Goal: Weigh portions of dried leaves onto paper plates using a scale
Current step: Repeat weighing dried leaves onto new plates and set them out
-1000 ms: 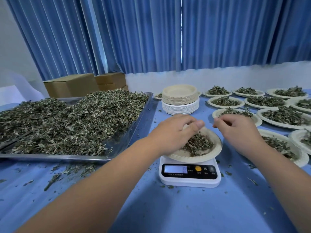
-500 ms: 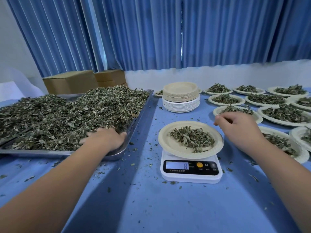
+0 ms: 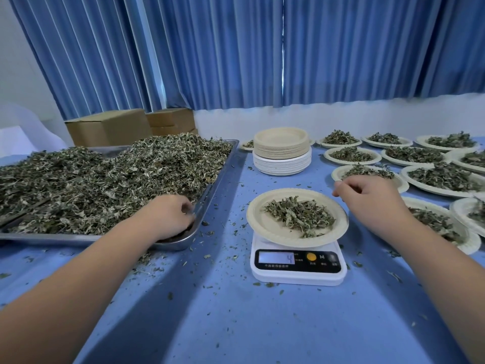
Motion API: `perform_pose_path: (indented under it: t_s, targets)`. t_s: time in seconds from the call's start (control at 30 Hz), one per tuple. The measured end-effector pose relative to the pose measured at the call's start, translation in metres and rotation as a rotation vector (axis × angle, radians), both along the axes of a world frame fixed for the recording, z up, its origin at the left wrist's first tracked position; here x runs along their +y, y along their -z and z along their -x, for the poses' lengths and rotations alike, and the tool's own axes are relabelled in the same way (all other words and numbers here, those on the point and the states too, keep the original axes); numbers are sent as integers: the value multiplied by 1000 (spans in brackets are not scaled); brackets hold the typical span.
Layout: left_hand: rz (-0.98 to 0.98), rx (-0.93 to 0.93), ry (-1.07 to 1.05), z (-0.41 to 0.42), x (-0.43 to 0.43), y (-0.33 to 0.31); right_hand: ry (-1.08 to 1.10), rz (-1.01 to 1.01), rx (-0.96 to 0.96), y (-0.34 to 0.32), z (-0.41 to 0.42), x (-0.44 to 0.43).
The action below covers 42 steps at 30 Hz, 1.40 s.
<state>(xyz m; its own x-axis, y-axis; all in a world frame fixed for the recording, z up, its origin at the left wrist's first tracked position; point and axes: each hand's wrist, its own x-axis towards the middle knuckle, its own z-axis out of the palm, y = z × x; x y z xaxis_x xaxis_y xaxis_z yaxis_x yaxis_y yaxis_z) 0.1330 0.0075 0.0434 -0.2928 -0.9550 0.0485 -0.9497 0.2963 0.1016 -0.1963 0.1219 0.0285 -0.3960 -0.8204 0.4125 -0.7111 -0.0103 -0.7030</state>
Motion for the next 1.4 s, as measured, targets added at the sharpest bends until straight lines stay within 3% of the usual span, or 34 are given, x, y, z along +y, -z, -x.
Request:
perform_pose_path:
  t_s: [0.13,0.37,0.77,0.93,1.17,1.4]
  targets:
    - [-140,-102,5,-2,1,-2,2,-6,6,0,1,0]
    - [-91,-126,34,-4,-4,-5,-5,1,2,-1,1,2]
    - [167,165,-11,-17,-12,-10,-3,2,7,-1,1,3]
    - [175,189,-35,-18,-10,-8,-4,5,5,-1,1,2]
    - [-26,302,24,-17,-9,-12,-3,-8,7,-2,1,2]
    - [90,379,49,-2,-4,-22,-6,-13,-14,-2,2,3]
